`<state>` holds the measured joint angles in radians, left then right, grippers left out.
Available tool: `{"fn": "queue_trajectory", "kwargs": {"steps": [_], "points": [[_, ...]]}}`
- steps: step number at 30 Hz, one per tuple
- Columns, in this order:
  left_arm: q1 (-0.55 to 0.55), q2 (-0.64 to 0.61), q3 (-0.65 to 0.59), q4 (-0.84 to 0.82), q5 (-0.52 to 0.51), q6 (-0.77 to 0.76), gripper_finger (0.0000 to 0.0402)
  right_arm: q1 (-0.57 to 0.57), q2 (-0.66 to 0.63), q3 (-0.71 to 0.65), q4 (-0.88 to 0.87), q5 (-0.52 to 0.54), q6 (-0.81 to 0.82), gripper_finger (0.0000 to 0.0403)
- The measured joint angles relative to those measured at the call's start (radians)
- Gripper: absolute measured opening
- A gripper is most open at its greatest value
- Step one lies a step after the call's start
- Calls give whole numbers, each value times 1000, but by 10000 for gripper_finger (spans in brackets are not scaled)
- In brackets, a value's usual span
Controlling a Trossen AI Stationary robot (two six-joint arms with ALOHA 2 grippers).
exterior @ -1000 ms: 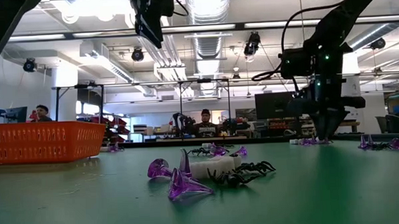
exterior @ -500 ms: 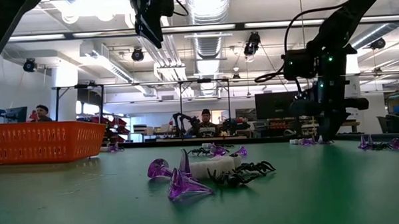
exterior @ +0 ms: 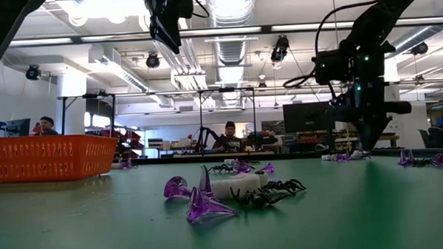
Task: Sort Halloween decoration
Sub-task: Put the violet witch hat toy into the orange bin
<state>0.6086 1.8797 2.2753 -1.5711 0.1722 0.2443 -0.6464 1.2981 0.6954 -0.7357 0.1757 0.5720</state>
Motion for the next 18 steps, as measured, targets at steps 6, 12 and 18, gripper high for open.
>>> {"fn": "queue_trajectory", "kwargs": {"steps": [6, 12, 18], "points": [[0, 0, 0, 0, 0, 0, 162, 0, -91, 1, -14, -79, 0, 8], [0, 0, 0, 0, 2, 0, 162, 10, -228, 2, -8, -147, 0, 8], [0, 0, 0, 0, 25, 20, 162, 27, -345, 3, 48, -245, -23, 8]]}}
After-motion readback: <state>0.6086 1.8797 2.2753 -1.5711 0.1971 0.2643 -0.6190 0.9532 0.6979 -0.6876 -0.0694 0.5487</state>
